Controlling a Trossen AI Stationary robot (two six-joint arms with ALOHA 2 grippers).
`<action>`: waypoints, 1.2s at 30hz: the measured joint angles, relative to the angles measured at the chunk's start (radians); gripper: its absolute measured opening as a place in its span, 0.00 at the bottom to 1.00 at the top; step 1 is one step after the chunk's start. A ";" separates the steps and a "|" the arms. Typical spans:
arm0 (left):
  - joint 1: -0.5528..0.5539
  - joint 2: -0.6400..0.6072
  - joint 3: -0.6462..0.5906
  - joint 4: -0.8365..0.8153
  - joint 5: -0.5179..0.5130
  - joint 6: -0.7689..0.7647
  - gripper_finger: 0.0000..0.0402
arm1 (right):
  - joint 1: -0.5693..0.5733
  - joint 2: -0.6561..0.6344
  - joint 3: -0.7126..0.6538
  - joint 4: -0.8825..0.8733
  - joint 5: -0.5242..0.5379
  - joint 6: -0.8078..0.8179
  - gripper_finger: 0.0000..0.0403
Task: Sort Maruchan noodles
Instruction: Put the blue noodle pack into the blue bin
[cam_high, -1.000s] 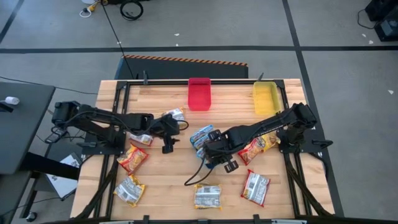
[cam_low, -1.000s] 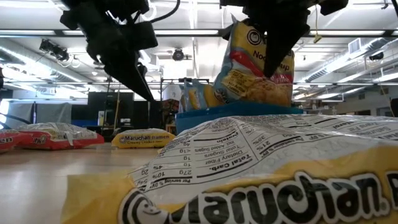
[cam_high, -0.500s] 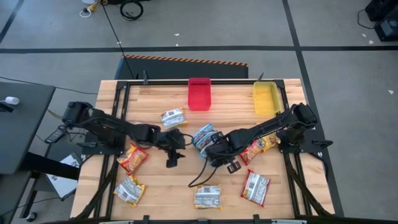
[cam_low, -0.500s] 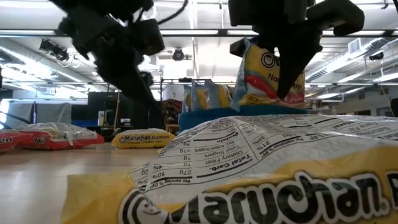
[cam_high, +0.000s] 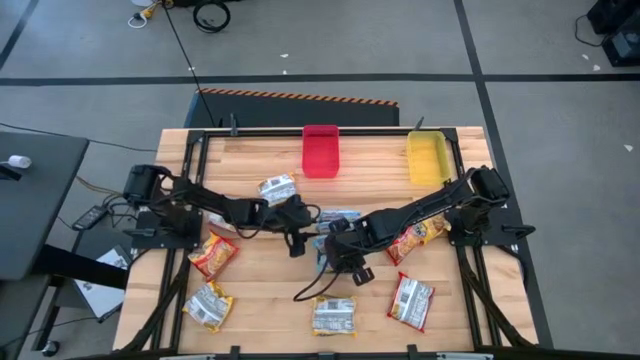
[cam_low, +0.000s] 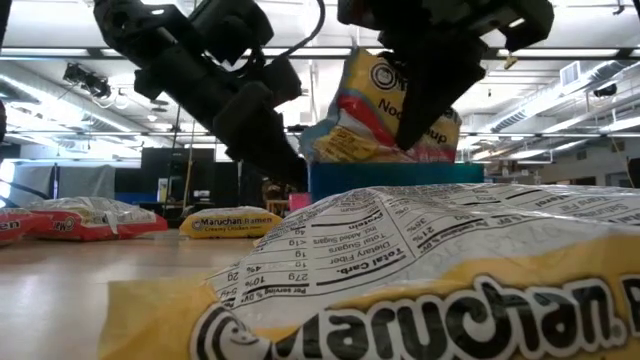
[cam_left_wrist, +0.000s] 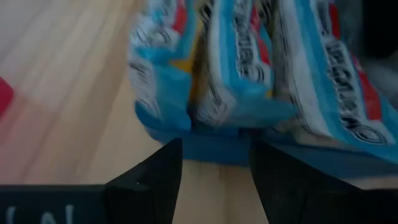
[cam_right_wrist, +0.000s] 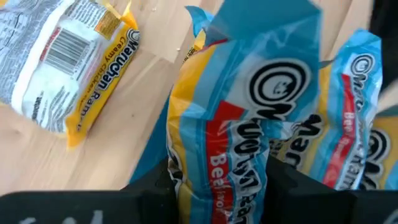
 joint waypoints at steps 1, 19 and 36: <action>0.004 0.000 0.000 0.012 0.001 0.013 0.47 | -0.002 0.000 -0.004 0.003 0.001 0.003 0.32; -0.013 -0.002 0.000 -0.017 0.016 -0.033 0.47 | -0.025 -0.001 0.109 -0.393 0.070 0.189 0.32; -0.024 -0.002 0.001 0.022 0.016 -0.031 0.47 | -0.026 -0.003 -0.081 -0.114 -0.069 0.162 0.33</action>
